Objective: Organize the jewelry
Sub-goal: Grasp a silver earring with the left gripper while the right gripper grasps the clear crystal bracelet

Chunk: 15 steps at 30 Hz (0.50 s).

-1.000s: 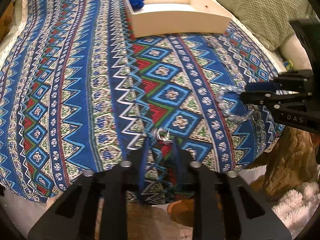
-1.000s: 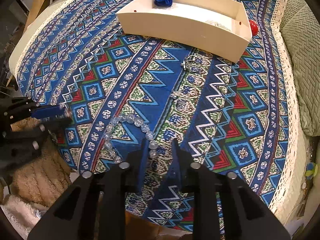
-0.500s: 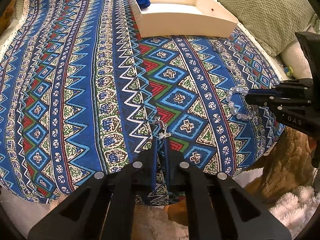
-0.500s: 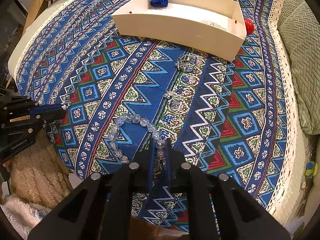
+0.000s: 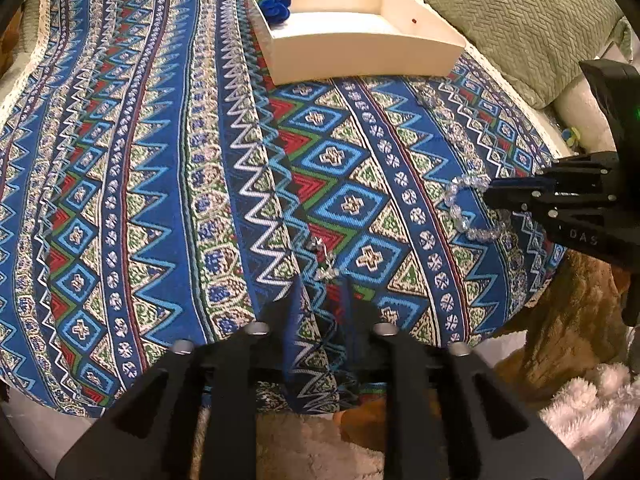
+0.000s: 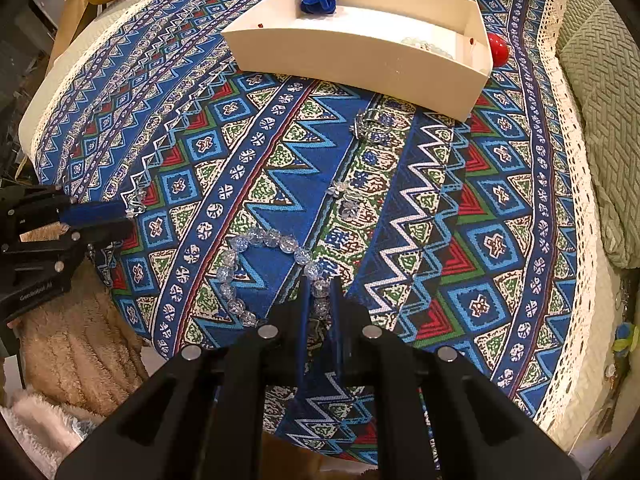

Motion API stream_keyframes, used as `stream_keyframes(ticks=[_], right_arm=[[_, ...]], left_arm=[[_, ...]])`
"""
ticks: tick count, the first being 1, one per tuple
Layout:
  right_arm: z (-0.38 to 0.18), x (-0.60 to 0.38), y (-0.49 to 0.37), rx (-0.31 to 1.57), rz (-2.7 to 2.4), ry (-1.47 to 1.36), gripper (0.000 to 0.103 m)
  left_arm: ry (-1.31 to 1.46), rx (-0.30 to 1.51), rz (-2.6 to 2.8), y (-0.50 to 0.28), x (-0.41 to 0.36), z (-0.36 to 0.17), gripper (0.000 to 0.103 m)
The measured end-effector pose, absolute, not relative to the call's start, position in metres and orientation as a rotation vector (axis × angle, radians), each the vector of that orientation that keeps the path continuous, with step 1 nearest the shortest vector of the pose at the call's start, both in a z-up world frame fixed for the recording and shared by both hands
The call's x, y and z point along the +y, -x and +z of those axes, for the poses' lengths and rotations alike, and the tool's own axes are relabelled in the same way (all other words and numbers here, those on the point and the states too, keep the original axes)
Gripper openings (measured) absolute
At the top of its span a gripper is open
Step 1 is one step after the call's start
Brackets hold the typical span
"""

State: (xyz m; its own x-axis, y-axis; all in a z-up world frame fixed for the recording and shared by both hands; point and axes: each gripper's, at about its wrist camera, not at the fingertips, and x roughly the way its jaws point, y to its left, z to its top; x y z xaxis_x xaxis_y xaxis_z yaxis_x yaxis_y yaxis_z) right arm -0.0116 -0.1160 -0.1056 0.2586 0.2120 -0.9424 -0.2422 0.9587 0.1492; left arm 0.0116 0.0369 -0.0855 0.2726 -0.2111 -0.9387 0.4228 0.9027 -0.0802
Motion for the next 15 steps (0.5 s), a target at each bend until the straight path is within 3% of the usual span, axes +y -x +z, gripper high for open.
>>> stream_keyframes(ticks=[6,8,15], right_arm=[[-0.1059,-0.1162,0.0114,1.273,0.308,0.025,0.011],[-0.1061,-0.116,0.0118,1.272,0.308,0.024,0.011],[-0.1038,-0.1151,0.0124,1.274,0.316,0.031,0.011]], left_arm=[[-0.22,1.222,-0.43,-0.0138,0.0306,-0.0863,0.03],[-0.22,1.232,-0.42,-0.0173,0.0306,-0.089,0.011],[-0.202,1.233,-0.425,-0.0179,0.034,-0.0888,0.009]])
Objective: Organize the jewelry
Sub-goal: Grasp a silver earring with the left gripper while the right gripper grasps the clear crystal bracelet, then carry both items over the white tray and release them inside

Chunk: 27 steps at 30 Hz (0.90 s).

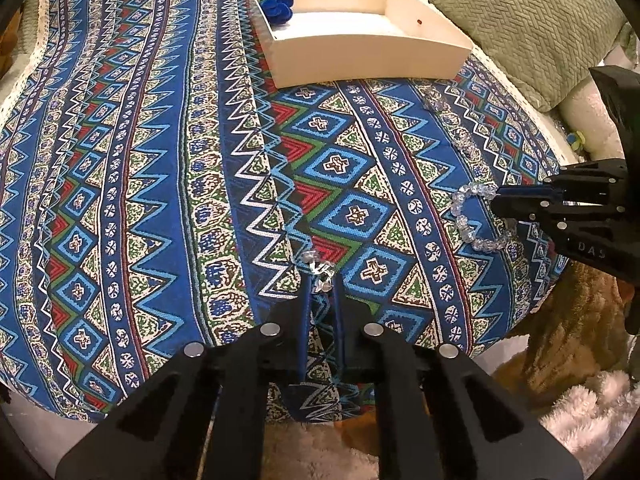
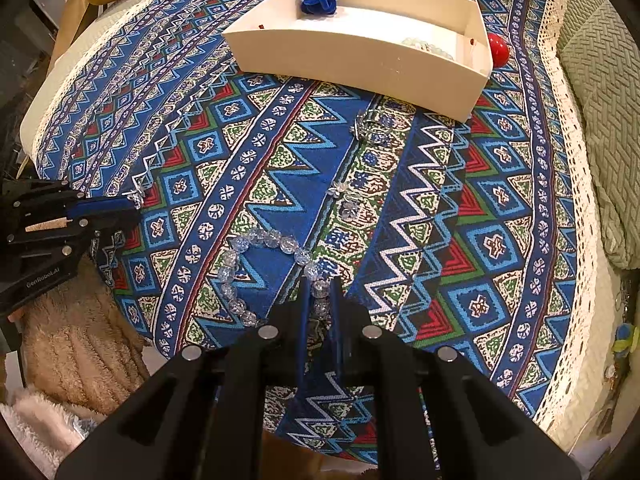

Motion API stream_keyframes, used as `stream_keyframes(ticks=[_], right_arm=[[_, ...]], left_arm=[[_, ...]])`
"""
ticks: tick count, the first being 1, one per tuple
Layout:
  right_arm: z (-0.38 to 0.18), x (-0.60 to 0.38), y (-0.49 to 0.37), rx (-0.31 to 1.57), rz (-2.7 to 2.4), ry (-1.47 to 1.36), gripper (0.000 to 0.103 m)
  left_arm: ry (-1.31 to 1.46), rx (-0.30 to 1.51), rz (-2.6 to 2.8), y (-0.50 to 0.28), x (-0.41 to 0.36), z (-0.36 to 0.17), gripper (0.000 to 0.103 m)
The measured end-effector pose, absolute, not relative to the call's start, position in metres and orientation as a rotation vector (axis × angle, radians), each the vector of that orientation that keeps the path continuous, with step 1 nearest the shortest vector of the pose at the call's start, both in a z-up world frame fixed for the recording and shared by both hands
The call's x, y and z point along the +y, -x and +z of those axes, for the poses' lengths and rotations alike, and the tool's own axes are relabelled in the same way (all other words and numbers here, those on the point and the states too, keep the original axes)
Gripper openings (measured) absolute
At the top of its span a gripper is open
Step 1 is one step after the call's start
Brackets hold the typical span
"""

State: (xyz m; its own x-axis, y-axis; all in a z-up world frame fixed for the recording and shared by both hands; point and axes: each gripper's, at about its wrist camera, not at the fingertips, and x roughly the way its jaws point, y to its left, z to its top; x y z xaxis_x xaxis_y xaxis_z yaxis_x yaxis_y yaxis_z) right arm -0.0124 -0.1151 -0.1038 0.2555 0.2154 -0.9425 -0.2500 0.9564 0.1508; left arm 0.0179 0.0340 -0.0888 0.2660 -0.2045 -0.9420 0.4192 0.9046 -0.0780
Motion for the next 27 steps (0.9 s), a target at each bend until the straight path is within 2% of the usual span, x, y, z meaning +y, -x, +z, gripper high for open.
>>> stream_keyframes(ticks=[13,21,27], right_arm=[[-0.043,-0.123,0.009,1.152,0.339,0.083,0.011],[0.013,-0.139,-0.031,1.012,0.298,0.171,0.011],[0.042,-0.145,-0.076,0.939,0.303,0.226,0.011]], left_arm=[[-0.257,1.147,-0.514,-0.035,0.02,-0.036,0.009],[-0.356,1.05,-0.574,-0.075,-0.018,0.006,0.009],[-0.395,1.027,-0.607,-0.114,-0.041,0.017,0.009]])
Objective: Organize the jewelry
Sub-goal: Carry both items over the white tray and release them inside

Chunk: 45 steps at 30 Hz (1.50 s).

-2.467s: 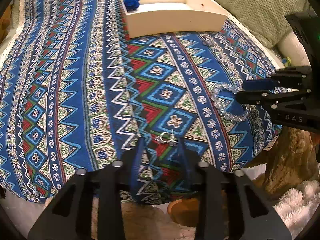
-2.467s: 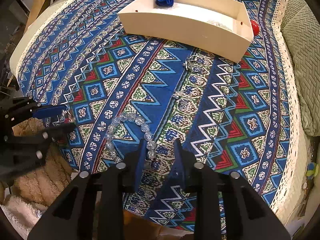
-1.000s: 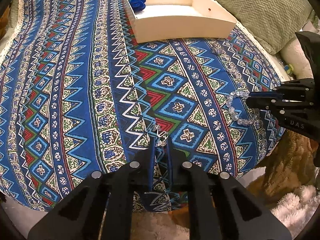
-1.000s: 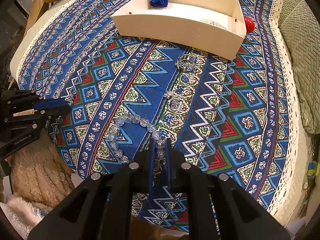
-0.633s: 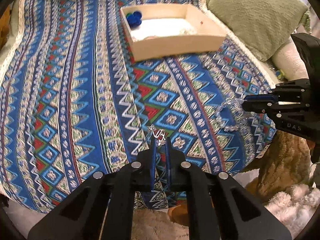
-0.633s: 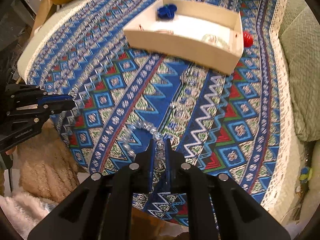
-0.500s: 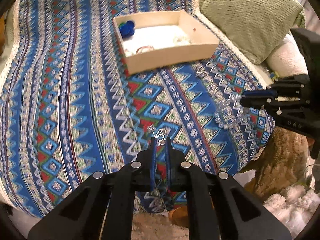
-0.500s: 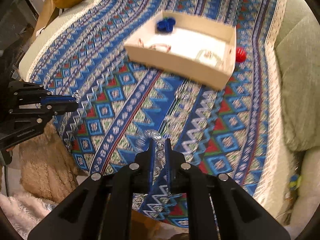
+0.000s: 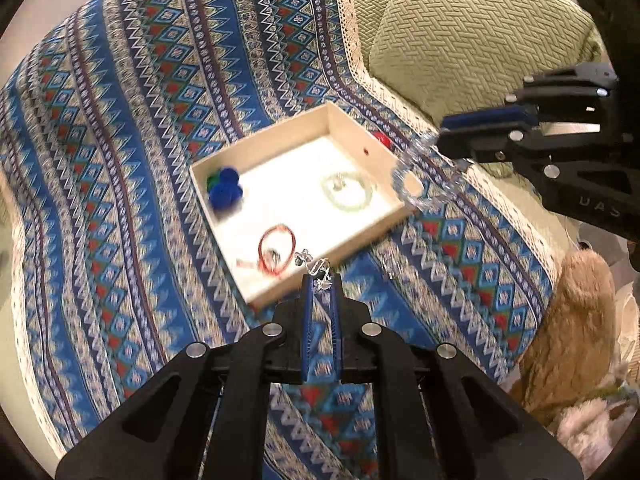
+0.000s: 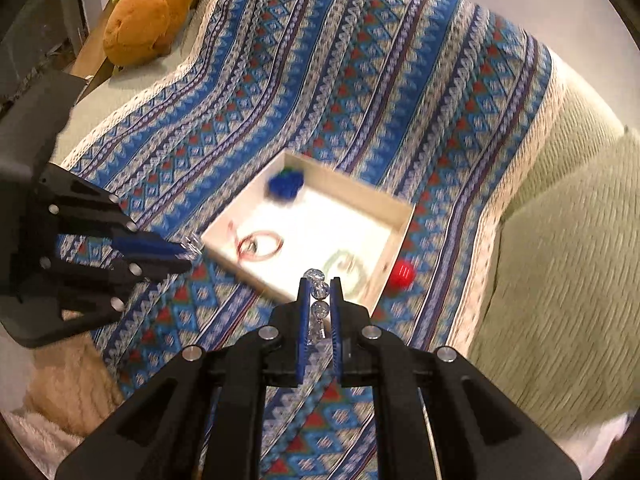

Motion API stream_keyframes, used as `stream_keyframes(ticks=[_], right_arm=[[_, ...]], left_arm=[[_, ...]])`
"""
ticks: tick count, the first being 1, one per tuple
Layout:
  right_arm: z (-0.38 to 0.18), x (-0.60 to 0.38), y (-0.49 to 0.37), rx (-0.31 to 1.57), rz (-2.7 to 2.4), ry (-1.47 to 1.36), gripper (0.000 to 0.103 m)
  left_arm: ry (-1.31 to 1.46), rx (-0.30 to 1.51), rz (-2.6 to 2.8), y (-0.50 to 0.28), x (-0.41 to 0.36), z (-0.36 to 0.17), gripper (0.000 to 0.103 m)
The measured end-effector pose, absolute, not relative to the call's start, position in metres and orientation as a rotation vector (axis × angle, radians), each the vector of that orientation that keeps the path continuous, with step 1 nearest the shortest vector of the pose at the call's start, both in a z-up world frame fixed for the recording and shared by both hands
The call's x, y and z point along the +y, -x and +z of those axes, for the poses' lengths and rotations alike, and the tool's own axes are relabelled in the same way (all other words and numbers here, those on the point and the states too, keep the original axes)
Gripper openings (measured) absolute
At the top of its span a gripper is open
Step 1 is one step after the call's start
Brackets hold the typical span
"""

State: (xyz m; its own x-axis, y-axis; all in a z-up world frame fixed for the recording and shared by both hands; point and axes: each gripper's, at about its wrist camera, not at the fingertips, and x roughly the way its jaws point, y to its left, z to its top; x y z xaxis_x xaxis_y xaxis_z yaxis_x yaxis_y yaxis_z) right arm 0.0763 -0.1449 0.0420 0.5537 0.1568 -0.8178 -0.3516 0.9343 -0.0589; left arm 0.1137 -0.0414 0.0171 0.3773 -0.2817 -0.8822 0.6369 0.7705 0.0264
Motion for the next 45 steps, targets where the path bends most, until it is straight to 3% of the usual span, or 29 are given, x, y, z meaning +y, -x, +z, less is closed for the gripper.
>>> stream_keyframes(ticks=[18,19,21,23,24,27,31,33,45], right_arm=[[-0.002,-0.15,-0.198,1.008,0.338,0.273,0.011],[-0.004,-0.151,-0.2,1.008,0.337,0.271,0.013],[-0.004,-0.154,-0.203,1.006,0.32,0.269,0.026],[0.0,-0.158,-0.201,0.994,0.305,0.266,0.033],[0.005,-0.161,-0.197,0.985,0.303,0.259,0.033],[0.017,-0.172,-0.18,0.963,0.277,0.248,0.033],[0.027,-0.19,-0.134,0.963,0.272,0.227,0.037],[0.024,-0.198,-0.111,0.977,0.27,0.203,0.04],[-0.053,-0.177,0.004,1.171,0.325,0.054,0.04]], left_arm=[[-0.421,1.176,-0.581,-0.228,-0.062,-0.051,0.01],[-0.424,1.176,-0.577,-0.23,-0.061,-0.053,0.012],[-0.43,1.174,-0.562,-0.234,-0.059,-0.053,0.03],[-0.427,1.157,-0.546,-0.232,-0.057,-0.047,0.067],[-0.425,1.144,-0.539,-0.231,-0.055,-0.042,0.07],[-0.416,1.092,-0.532,-0.218,-0.047,-0.017,0.072],[-0.411,1.001,-0.572,-0.163,-0.037,0.011,0.085],[-0.415,0.99,-0.603,-0.136,-0.038,0.012,0.085],[-0.437,1.077,-0.708,-0.084,-0.062,-0.06,0.085]])
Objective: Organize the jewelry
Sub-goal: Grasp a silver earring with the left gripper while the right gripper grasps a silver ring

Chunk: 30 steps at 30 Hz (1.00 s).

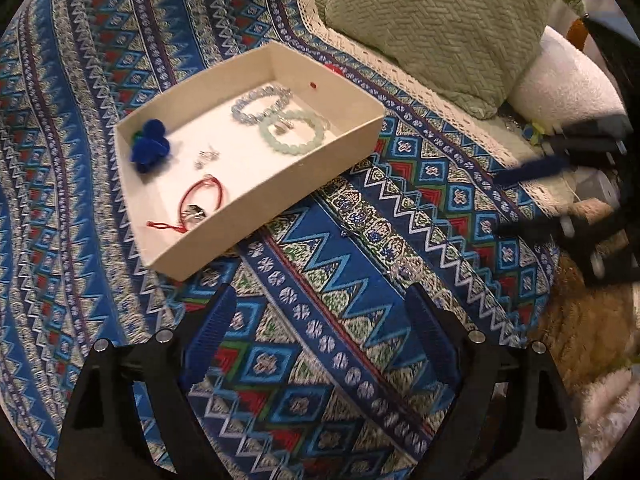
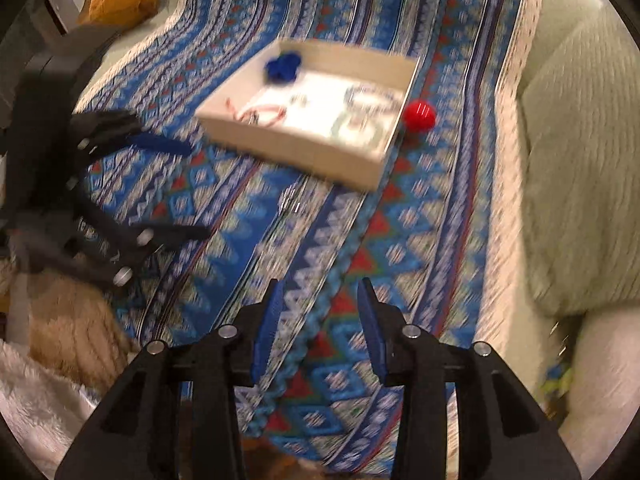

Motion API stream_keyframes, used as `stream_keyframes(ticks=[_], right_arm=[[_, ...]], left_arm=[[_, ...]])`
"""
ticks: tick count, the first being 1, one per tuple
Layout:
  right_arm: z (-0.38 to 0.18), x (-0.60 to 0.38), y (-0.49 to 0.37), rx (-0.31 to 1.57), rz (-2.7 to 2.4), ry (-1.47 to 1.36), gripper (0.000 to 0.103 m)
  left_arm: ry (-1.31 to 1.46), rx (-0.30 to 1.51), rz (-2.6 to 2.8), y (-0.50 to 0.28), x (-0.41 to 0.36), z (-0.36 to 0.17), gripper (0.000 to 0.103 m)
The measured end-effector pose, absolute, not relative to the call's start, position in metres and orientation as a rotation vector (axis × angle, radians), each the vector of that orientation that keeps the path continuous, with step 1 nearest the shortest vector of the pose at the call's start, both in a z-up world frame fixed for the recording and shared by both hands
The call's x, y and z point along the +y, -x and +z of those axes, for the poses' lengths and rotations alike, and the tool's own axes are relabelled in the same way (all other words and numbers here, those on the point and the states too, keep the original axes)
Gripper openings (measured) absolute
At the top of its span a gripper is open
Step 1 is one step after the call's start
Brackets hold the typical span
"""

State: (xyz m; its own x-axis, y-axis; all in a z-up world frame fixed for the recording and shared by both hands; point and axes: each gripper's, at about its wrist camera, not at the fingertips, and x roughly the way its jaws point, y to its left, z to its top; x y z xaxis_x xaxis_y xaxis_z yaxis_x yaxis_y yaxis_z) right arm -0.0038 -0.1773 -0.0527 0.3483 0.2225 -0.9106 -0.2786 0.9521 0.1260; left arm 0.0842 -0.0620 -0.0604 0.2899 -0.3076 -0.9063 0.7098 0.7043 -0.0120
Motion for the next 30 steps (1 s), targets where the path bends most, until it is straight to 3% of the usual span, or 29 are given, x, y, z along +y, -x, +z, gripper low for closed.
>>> stream_keyframes(ticks=[10,12,14,22,26,30], right_arm=[[-0.056,-0.176,0.003,1.175,0.307,0.019,0.04],[-0.056,-0.18,-0.002,1.172,0.303,0.017,0.04],[-0.057,-0.184,-0.006,1.168,0.294,0.011,0.04],[-0.059,-0.205,-0.003,1.154,0.278,-0.037,0.04],[-0.059,-0.213,-0.003,1.147,0.272,-0.053,0.04],[-0.058,-0.216,-0.006,1.14,0.275,-0.062,0.04]], left_arm=[[-0.396,1.106,-0.72,-0.094,-0.08,-0.076,0.085],[-0.391,1.113,-0.735,-0.09,-0.082,-0.079,0.082],[-0.378,1.123,-0.76,-0.084,-0.085,-0.083,0.072],[-0.387,1.142,-0.769,-0.071,-0.105,-0.102,0.062],[-0.375,1.144,-0.763,-0.074,-0.111,-0.102,0.024],[-0.389,1.148,-0.77,-0.072,-0.114,-0.103,0.024]])
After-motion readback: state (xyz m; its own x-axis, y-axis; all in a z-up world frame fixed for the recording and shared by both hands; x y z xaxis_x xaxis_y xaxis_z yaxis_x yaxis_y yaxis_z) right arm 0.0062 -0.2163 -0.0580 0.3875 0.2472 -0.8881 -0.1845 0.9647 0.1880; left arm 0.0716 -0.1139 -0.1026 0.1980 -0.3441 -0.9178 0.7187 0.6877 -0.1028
